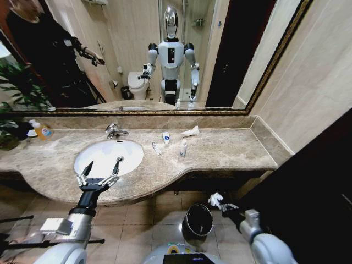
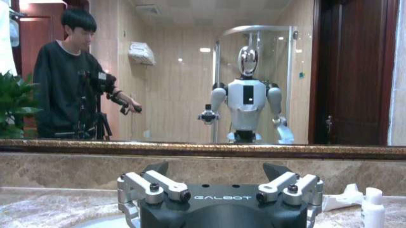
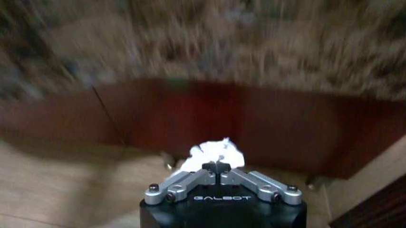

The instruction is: Pick up the trash from the sink and place it in the trash bin.

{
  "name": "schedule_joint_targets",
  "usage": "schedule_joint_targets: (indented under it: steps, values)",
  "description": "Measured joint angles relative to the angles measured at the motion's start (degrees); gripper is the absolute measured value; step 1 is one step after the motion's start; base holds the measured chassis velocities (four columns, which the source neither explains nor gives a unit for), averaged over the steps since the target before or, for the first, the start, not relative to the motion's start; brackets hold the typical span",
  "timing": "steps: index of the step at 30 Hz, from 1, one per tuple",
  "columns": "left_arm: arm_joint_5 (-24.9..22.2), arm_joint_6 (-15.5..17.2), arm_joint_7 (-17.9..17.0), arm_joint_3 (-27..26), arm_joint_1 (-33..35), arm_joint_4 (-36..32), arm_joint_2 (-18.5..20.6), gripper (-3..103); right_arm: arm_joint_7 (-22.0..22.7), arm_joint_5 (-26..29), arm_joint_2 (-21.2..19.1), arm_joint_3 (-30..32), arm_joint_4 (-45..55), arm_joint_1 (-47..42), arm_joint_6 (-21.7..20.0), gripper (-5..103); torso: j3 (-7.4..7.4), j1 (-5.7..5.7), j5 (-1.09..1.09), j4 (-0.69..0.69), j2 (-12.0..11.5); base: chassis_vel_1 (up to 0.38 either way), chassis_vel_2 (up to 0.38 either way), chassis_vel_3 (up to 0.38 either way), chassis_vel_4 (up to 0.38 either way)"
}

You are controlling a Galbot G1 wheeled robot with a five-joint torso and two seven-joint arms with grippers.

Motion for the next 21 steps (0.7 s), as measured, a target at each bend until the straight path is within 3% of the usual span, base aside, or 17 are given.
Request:
schedule_joint_targets:
  steps: [1,3,11,18,21]
  values:
    - [0.0,0.0,0.0,0.0,0.0,0.0,0.0,100,0.0,0.0,0.0,0.0,0.0,0.0,0.0,0,0.00,0.00,0.00,0.00,0.0,0.000,0.000,0.000,0.000]
    - [0.0,0.0,0.0,0.0,0.0,0.0,0.0,100,-1.3,-5.0,3.4,-0.7,-8.8,4.1,4.1,0,0.00,0.00,0.02,0.00,0.0,0.000,0.000,0.000,0.000]
    - [0.0,0.0,0.0,0.0,0.0,0.0,0.0,100,-3.8,-11.2,9.7,0.2,-27.6,11.8,11.8,0,0.00,0.00,0.00,0.00,0.0,0.000,0.000,0.000,0.000]
    - [0.0,0.0,0.0,0.0,0.0,0.0,0.0,100,-4.9,-14.6,11.9,0.3,-31.7,13.3,13.4,0,0.00,0.00,0.00,0.00,0.0,0.000,0.000,0.000,0.000]
    - [0.0,0.0,0.0,0.0,0.0,0.0,0.0,100,-5.1,-14.5,12.8,0.2,-31.6,13.4,13.0,11,0.00,0.00,0.00,0.00,0.0,0.000,0.000,0.000,0.000]
